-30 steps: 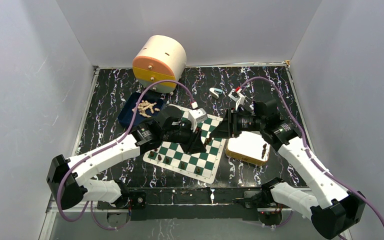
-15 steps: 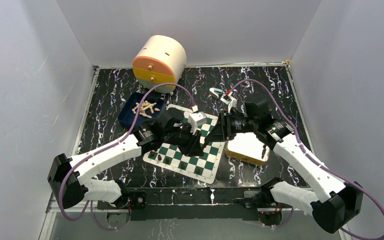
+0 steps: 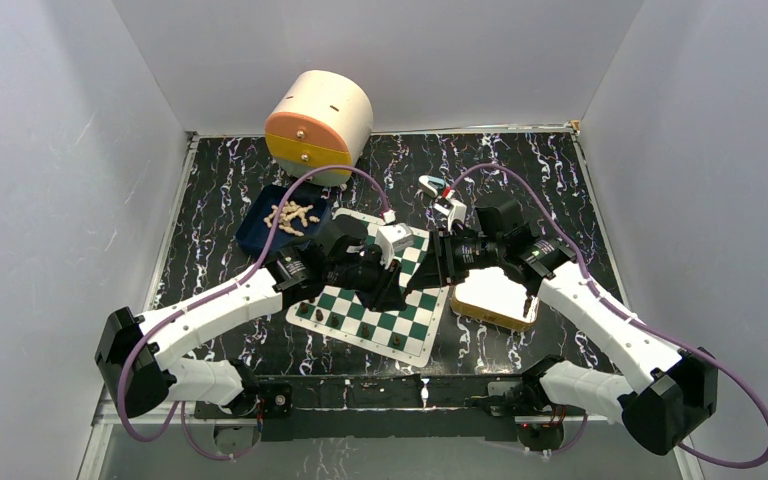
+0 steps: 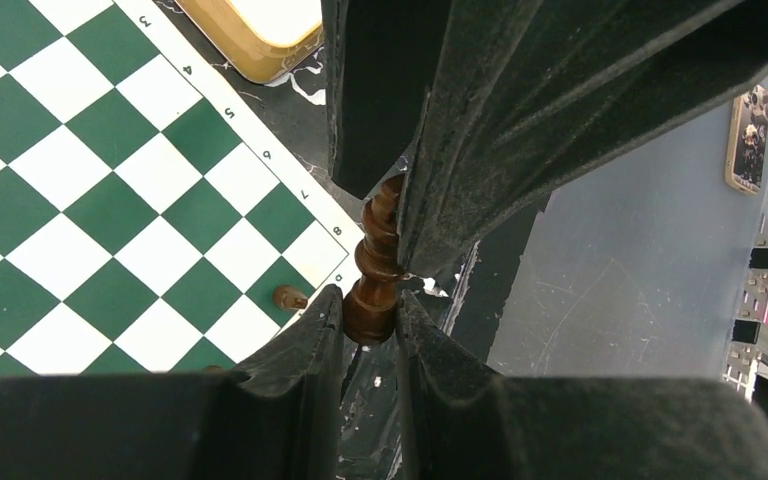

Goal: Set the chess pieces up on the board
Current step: Place the chess piece on the chessboard.

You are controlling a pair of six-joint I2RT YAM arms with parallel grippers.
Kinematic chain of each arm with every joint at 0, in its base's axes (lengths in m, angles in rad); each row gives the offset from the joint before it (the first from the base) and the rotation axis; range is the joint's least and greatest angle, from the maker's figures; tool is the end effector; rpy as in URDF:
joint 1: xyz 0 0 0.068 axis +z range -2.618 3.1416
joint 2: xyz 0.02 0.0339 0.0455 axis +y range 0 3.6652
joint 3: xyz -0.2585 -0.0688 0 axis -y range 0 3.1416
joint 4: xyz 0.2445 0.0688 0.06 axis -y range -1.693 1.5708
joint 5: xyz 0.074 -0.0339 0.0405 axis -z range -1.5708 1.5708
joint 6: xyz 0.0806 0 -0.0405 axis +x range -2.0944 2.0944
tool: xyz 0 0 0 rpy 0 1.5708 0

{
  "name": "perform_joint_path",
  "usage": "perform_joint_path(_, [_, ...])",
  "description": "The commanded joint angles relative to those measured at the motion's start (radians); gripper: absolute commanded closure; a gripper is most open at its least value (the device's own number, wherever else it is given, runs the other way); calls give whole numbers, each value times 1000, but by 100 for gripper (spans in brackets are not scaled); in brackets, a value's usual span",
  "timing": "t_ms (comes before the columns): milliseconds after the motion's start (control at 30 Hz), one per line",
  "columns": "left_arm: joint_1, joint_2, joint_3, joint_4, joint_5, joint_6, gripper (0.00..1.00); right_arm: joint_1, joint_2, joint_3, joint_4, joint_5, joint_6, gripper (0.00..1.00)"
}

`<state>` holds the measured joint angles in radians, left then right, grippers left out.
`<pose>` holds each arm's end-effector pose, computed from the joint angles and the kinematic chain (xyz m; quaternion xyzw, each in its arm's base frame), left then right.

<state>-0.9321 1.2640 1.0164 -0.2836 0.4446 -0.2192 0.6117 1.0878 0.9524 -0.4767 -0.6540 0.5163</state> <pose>0.1631 -0.2778 0.2838 0.3980 0.7551 -0.4243 0.3022 0.1873 0.1913 0.2896 -0.1880 0.8323 0.4743 0.2168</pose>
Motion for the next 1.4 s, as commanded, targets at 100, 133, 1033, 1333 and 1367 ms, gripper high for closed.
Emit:
perform_joint_path(100, [1,-20,15,28,-15,13,100,4,-30,-16,81,-32,-1,70])
perform_joint_path(133, [1,-22,12,29,-21,11,100,4,-32,-19,83,-30,0,73])
perform_joint_path(1033, [490,-102,-67,-113,-192,-182,11,33,-80,-28,161,348,-48,85])
perform_joint_path(1333, [787,-106,-79,-141,-115,-232,8,210,35,28,187,474,-76,84])
perform_joint_path(1367, [801,-111,-76,-171,-148,-217,7,235,53,34,186,503,-82,84])
